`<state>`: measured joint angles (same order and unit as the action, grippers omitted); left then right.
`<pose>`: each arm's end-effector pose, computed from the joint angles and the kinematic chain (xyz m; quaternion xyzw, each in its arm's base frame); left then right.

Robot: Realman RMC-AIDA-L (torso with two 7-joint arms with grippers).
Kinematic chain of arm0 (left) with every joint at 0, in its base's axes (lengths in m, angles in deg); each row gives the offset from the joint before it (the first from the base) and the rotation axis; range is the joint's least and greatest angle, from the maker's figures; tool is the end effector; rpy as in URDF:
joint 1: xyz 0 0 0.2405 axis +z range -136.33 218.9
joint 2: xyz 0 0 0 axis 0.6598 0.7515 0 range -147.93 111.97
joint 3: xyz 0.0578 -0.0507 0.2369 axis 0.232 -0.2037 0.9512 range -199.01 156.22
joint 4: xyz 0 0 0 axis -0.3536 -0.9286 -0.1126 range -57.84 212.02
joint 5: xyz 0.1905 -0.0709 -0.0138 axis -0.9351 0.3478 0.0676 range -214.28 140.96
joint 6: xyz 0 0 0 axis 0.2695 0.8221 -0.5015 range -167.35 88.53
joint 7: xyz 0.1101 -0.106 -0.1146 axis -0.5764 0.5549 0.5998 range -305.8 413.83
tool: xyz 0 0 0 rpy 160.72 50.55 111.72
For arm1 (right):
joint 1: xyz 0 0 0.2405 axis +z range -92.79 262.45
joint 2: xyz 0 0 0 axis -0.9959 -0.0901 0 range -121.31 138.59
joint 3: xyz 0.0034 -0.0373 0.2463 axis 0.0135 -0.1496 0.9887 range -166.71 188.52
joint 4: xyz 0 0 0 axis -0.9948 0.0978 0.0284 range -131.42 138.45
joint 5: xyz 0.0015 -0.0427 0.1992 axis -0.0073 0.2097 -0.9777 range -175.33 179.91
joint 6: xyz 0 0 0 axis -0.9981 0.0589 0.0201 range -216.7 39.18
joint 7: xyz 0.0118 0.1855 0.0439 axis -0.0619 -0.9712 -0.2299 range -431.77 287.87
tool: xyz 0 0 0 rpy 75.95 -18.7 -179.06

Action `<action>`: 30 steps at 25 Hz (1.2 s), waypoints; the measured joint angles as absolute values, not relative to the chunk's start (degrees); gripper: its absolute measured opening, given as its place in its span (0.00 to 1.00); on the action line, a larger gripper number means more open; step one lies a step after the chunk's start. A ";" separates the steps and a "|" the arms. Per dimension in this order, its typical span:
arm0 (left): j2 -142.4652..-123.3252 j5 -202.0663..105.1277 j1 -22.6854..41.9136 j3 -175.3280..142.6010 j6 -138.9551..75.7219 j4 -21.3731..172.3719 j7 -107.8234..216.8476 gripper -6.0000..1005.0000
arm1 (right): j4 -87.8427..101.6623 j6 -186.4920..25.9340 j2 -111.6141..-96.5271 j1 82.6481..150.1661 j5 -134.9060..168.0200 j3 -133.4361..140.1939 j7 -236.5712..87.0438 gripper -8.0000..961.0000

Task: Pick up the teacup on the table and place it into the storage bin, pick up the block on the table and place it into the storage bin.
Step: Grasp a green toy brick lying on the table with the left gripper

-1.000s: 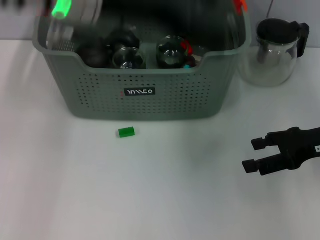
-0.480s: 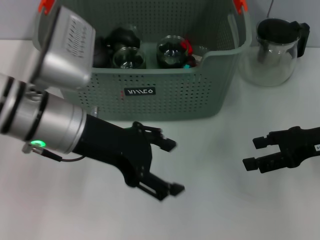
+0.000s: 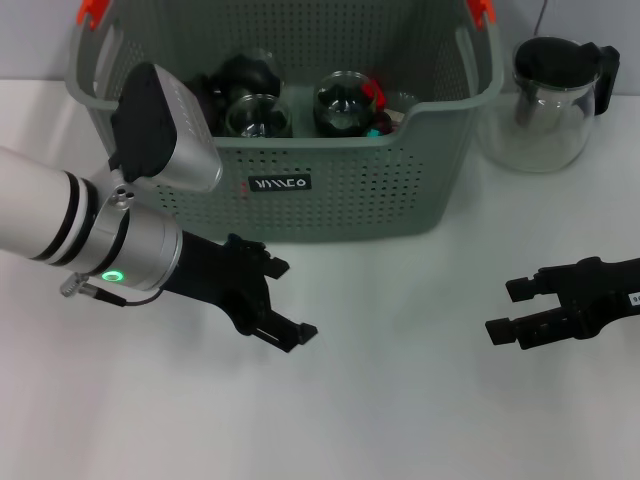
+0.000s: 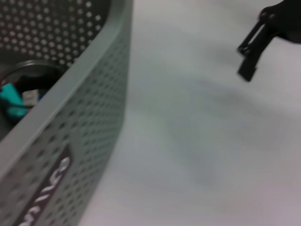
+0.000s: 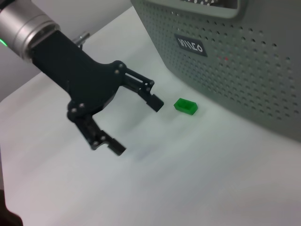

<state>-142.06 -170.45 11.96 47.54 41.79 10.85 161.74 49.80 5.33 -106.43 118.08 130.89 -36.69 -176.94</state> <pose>-0.2027 0.3419 -0.0761 -0.9800 -0.1676 0.0250 0.1042 0.2501 0.3328 -0.0230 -0.9417 0.3253 0.0733 0.0447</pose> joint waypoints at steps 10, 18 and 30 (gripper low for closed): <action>-142.04 -173.91 11.97 47.24 34.39 14.85 161.82 0.94 | 49.73 5.37 -106.40 118.07 130.87 -36.64 -176.98 0.97; -142.06 -175.00 11.59 47.16 30.01 16.56 163.48 0.92 | 49.74 5.37 -106.40 118.14 130.87 -36.78 -176.98 0.97; -142.06 -177.67 9.58 47.15 24.67 21.22 165.02 0.90 | 49.74 5.37 -106.41 118.14 130.87 -36.94 -176.98 0.97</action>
